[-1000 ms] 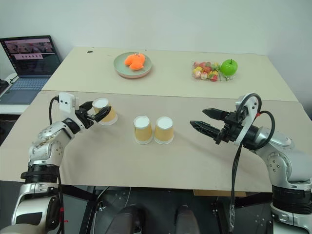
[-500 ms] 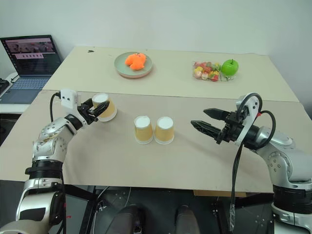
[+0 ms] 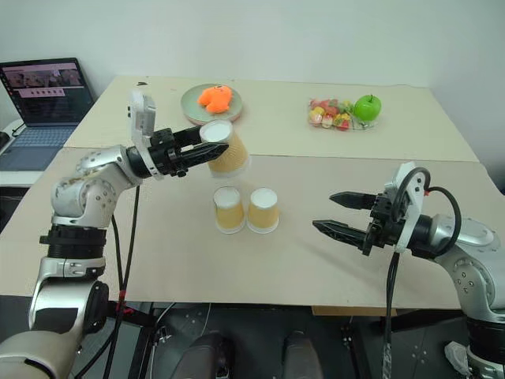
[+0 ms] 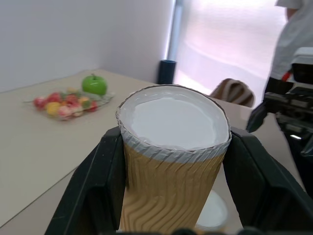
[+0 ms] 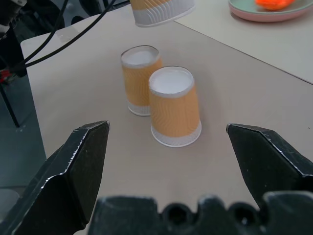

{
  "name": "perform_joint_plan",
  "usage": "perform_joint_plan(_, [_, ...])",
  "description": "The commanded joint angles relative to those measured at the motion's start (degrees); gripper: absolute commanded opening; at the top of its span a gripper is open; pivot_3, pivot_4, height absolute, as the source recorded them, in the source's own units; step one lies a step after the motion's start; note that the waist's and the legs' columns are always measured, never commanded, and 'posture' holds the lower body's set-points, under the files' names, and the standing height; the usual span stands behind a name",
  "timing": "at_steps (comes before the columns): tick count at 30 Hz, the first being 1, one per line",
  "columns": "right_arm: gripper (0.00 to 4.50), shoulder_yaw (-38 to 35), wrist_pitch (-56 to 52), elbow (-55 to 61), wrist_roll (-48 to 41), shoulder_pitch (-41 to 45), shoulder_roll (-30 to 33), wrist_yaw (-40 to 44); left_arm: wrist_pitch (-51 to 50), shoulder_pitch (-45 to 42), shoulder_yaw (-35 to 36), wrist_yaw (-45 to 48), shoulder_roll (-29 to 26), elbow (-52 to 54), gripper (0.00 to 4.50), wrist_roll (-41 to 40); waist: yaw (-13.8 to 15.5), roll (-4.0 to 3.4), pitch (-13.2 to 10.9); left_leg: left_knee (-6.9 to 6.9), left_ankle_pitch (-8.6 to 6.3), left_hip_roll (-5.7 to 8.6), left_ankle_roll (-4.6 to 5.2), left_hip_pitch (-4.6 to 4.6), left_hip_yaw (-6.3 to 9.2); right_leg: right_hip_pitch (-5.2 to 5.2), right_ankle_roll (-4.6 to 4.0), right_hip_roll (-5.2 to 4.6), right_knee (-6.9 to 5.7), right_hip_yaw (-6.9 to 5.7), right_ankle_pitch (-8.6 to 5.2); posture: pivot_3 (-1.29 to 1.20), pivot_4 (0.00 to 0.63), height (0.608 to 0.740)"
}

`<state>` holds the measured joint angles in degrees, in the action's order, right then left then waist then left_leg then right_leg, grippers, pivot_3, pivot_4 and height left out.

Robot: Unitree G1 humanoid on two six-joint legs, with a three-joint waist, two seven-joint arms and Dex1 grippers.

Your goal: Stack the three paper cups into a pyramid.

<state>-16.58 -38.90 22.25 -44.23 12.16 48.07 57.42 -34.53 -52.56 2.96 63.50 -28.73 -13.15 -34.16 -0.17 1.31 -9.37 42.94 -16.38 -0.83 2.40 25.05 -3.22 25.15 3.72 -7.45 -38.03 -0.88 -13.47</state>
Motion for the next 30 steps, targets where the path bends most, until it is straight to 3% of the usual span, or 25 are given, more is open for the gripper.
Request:
perform_joint_plan(1, [4.5,-0.5,0.4,5.0,-2.8,1.2,-0.2,-0.5,-0.2,-4.6,-0.6,5.0,-0.5,-4.2,2.43,-0.3,0.0,0.0,0.0,0.0,0.0,0.01,0.0,0.0,0.0,0.0,0.0,0.0,0.03,0.0,0.0,0.0,0.15,0.676])
perform_joint_plan(7, [4.5,0.2,0.8,5.8,-2.5,0.7,-0.8,-2.4,-1.0,-7.5,-2.8,9.9,0.0,-8.5,2.43,0.8,0.2,0.02,0.0,0.01,-0.01,0.02,0.02,0.05,-0.01,0.0,0.02,0.0,0.07,0.01,-0.01,0.0,0.15,0.676])
perform_joint_plan(14, [4.5,-0.1,1.1,6.3,-2.9,-0.5,-0.9,-3.2,2.2,-2.3,-7.9,12.8,0.6,-6.4,2.43,5.1,0.5,0.02,0.0,0.03,-0.01,0.02,0.02,0.04,-0.02,0.0,0.01,0.0,0.05,0.04,-0.01,0.0,0.15,0.676])
perform_joint_plan(27, [4.5,0.7,1.6,5.7,-2.2,-0.4,-1.2,-3.7,5.8,-4.0,-8.1,13.3,2.4,-11.0,2.43,8.3,0.7,0.04,0.0,0.04,-0.01,0.02,0.03,0.04,-0.01,0.0,0.01,0.0,0.04,0.03,-0.01,0.0,0.15,0.676])
perform_joint_plan(30, [4.5,0.4,1.6,5.6,-2.4,-0.5,-1.1,-3.7,7.0,-4.2,-8.2,12.8,3.1,-11.5,3.64,9.1,0.8,0.04,0.0,0.04,-0.01,0.02,0.03,0.04,-0.01,0.0,0.01,0.0,0.04,0.03,-0.01,0.0,0.15,0.676])
